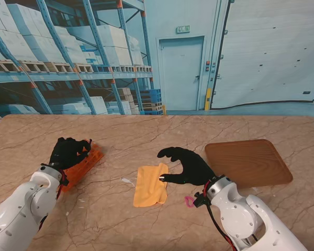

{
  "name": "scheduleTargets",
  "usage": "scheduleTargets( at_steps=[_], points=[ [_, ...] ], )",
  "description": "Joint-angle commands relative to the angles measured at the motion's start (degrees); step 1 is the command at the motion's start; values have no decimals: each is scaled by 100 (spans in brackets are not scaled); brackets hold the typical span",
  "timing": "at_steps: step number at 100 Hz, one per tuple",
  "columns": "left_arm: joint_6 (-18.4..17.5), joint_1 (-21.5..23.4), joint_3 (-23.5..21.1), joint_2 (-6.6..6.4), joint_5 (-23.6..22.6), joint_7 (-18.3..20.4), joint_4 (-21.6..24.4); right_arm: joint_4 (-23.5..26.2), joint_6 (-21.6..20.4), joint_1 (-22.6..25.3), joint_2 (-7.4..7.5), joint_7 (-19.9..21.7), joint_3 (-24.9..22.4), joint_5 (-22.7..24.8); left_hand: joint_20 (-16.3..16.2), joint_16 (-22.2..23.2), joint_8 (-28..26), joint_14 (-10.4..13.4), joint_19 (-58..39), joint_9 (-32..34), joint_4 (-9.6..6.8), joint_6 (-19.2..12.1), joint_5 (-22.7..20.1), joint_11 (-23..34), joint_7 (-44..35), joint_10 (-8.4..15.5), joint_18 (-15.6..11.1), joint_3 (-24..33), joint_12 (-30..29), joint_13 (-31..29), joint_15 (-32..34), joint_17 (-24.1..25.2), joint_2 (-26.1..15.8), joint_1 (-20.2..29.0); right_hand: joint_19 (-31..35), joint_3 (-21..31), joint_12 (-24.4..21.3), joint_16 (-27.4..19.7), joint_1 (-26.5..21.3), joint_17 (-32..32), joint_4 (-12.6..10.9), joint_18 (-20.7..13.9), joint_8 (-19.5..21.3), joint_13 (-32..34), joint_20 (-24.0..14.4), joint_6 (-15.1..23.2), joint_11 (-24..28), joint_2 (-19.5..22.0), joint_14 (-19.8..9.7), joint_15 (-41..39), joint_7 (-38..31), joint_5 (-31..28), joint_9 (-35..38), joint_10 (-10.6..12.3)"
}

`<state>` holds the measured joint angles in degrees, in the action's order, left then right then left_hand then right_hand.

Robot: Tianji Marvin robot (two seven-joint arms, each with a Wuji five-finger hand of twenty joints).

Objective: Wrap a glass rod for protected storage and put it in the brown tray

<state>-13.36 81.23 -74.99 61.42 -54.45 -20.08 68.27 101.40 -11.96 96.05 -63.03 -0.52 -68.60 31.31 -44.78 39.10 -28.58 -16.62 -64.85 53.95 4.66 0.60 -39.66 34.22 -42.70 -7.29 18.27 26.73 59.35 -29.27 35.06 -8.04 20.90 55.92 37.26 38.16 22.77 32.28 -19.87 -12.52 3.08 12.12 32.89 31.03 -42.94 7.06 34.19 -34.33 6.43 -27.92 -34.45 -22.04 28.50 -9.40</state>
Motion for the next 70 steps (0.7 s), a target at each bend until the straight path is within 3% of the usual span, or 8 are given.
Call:
scheduleTargets(
  at_steps=[1,70],
  points=[
    [-16,15,2,28,2,31,2,21,6,7,-20,1,22,1,22,2,29,60,-132,91,77,-141,-40,-65,-188,72,-15,-74,-58,-8,66,16,-168,291,-160,-37,42,69,134,-26,-80,-41,32,171,-166,147,-133,97,-109,-44,26,-65,67,108],
    [-82,4,27,56,112,-32,-61,27,35,11,-28,-23,33,-20,180,-43,200,72,27,29,-5,-37,-9,-261,36,-1,31,242,-53,80,17,86,112,121,-165,-11,43,74,156,-31,-80,-37,32,172,-179,145,-129,140,-107,-51,27,-83,83,101]
  ],
)
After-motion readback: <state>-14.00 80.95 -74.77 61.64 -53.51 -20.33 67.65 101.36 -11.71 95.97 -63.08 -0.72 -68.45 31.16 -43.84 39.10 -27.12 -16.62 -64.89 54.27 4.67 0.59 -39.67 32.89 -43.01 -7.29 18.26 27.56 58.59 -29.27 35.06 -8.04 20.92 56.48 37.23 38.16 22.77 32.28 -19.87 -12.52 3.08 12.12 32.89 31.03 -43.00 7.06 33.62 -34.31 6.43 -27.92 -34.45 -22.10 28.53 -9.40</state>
